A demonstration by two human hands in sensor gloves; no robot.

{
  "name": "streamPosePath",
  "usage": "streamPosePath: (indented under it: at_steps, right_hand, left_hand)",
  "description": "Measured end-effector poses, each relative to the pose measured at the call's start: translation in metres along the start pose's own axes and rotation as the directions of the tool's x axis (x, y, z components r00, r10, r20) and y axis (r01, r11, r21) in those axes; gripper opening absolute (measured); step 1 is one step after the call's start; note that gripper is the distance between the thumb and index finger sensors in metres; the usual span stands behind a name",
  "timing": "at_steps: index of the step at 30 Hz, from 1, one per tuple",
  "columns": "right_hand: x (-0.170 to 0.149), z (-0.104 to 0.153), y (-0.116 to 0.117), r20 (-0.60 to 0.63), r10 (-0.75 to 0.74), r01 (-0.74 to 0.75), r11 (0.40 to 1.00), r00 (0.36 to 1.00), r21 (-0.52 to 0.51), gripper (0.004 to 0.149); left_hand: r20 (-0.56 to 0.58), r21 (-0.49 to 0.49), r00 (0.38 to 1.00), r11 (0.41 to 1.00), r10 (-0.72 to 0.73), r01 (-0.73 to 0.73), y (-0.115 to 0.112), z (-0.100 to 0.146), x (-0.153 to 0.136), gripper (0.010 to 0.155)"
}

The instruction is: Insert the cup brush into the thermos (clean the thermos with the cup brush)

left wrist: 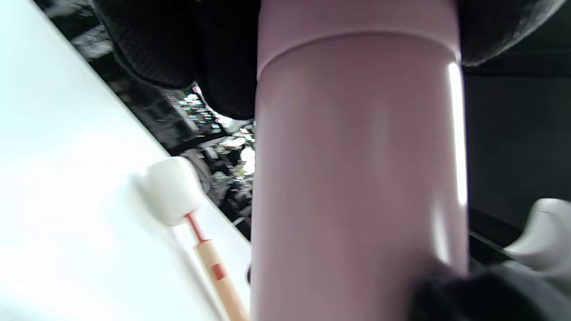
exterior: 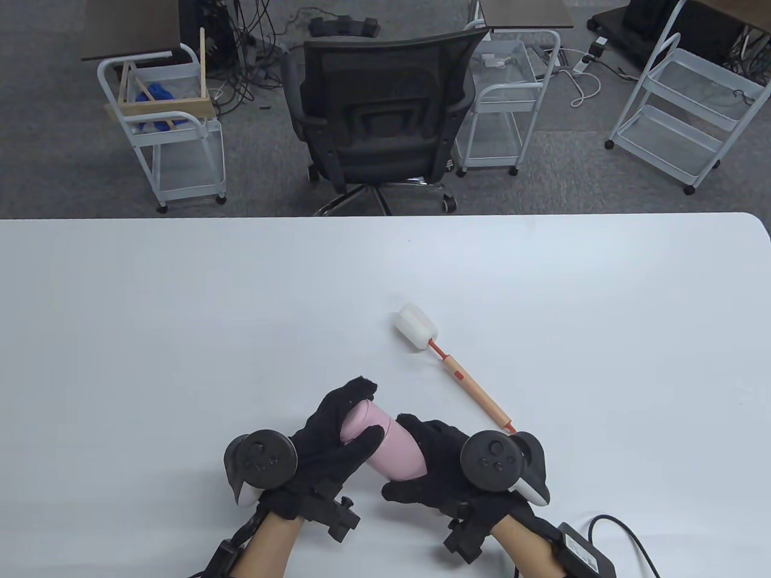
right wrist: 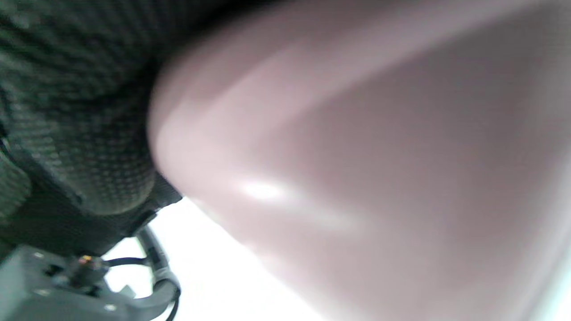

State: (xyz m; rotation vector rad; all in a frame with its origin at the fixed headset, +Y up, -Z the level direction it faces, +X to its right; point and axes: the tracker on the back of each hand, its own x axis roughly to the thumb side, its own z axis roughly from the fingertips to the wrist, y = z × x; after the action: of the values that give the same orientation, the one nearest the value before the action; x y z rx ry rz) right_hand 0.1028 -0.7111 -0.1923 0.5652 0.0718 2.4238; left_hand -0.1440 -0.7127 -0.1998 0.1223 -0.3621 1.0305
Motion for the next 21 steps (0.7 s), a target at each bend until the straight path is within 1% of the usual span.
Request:
streamPosePath:
  at_steps: [2, 3, 4, 7, 10, 12, 14, 15, 17, 18, 19, 21]
  right_hand:
    - [0.006, 0.002, 0.003, 0.0, 0.097, -0.097, 0.994, 0.995, -0.039, 0.093]
    - [0.008, 0.003, 0.004, 0.005, 0.134, -0.134, 0.99, 0.991, -0.053, 0.093]
    - [0.011, 0.003, 0.006, 0.008, 0.166, -0.165, 0.985, 0.986, -0.051, 0.094]
    - [0.012, 0.003, 0.008, 0.003, 0.134, -0.133, 0.99, 0.991, -0.034, 0.092]
    - [0.017, 0.002, 0.008, 0.004, 0.182, -0.182, 0.982, 0.983, -0.05, 0.092]
    - [0.016, 0.001, 0.007, 0.006, 0.165, -0.165, 0.986, 0.986, -0.041, 0.092]
    - [0.01, -0.003, 0.005, -0.001, 0.073, -0.073, 0.997, 0.997, -0.003, 0.091]
    - [0.007, -0.004, 0.004, -0.007, 0.035, -0.035, 0.999, 0.999, 0.018, 0.091]
    - [-0.003, -0.009, 0.002, -0.025, -0.089, 0.091, 0.993, 0.996, 0.07, 0.091]
    - [-0.011, -0.011, 0.001, -0.038, -0.186, 0.189, 0.974, 0.982, 0.123, 0.091]
    - [-0.014, -0.012, 0.001, -0.042, -0.216, 0.22, 0.966, 0.976, 0.139, 0.091]
    - [-0.025, -0.013, 0.0, -0.068, -0.344, 0.35, 0.912, 0.937, 0.214, 0.091]
  left_hand:
    - [-0.113, 0.026, 0.992, 0.998, -0.054, 0.057, -0.001, 0.002, 0.0, 0.075]
    - [-0.122, 0.026, 0.99, 0.997, -0.075, 0.078, -0.001, 0.003, 0.0, 0.075]
    - [-0.13, 0.02, 0.986, 0.994, -0.108, 0.111, 0.0, 0.004, 0.001, 0.076]
    - [-0.14, 0.02, 0.977, 0.986, -0.162, 0.166, 0.004, 0.005, 0.001, 0.08]
    - [-0.146, 0.021, 0.963, 0.973, -0.225, 0.231, 0.005, 0.006, 0.0, 0.083]
    - [-0.105, 0.011, 0.969, 0.974, -0.224, 0.227, 0.008, 0.005, -0.002, 0.085]
    - [-0.09, -0.007, 0.985, 0.989, -0.147, 0.147, 0.012, 0.004, -0.007, 0.088]
    - [-0.066, -0.017, 0.992, 0.994, -0.105, 0.104, 0.013, 0.003, -0.009, 0.089]
    - [0.001, -0.047, 1.0, 0.999, 0.013, -0.013, 0.015, -0.001, -0.015, 0.089]
    - [0.036, -0.08, 0.997, 0.995, 0.067, -0.064, 0.016, -0.003, -0.019, 0.087]
    - [0.05, -0.101, 0.994, 0.991, 0.093, -0.088, 0.015, -0.004, -0.022, 0.087]
    - [0.07, -0.166, 0.979, 0.97, 0.193, -0.18, 0.013, -0.005, -0.027, 0.087]
